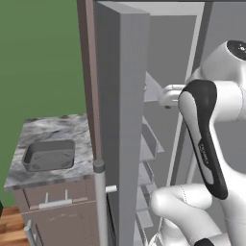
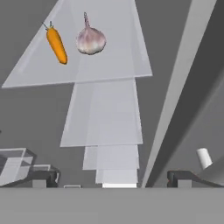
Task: Take the garlic and carrot out of the freezer and place them in the tupperware container on the counter. Then put the tupperware containing the vegetables back in the freezer.
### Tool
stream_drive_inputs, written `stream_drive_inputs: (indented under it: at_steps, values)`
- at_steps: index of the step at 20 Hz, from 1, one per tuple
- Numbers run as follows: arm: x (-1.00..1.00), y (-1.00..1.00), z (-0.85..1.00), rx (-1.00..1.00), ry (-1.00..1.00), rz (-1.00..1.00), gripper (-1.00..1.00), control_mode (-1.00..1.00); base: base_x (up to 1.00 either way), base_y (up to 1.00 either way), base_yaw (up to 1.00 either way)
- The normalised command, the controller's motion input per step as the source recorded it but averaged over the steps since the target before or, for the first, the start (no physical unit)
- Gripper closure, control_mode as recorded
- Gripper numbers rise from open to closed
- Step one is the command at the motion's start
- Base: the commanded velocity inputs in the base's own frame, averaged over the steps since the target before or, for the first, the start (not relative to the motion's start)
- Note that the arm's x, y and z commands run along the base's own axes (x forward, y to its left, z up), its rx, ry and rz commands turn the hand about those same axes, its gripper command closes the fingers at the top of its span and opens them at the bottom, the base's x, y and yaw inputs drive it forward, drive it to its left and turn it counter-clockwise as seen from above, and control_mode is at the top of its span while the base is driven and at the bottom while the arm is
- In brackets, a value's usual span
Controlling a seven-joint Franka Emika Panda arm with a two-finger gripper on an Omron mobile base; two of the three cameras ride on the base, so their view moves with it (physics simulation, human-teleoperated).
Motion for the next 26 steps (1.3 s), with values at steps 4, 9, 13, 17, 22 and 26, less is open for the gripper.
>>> stream_drive_inputs:
  at_steps: [4,9,13,17,22,26]
  values:
    - [0.14,0.11,0.19,0.14,-0.09,0.0,-1.0,-1.0,0.0,0.0,0.0]
    - [0.27,0.18,0.09,0.07,-0.1,0.0,-1.0,-1.0,0.0,0.0,0.0]
    - [0.36,0.25,0.04,0.0,-0.04,0.0,-1.0,-1.0,0.0,0.0,0.0]
    - [0.53,0.19,0.01,0.0,0.0,0.0,-1.0,-1.0,0.0,0.0,0.0]
    - [0.59,0.08,0.03,0.0,0.0,0.0,-1.0,-1.0,0.0,0.0,0.0]
    - [0.61,0.09,0.0,0.0,0.0,0.0,-1.0,-1.0,0.0,0.0,0.0]
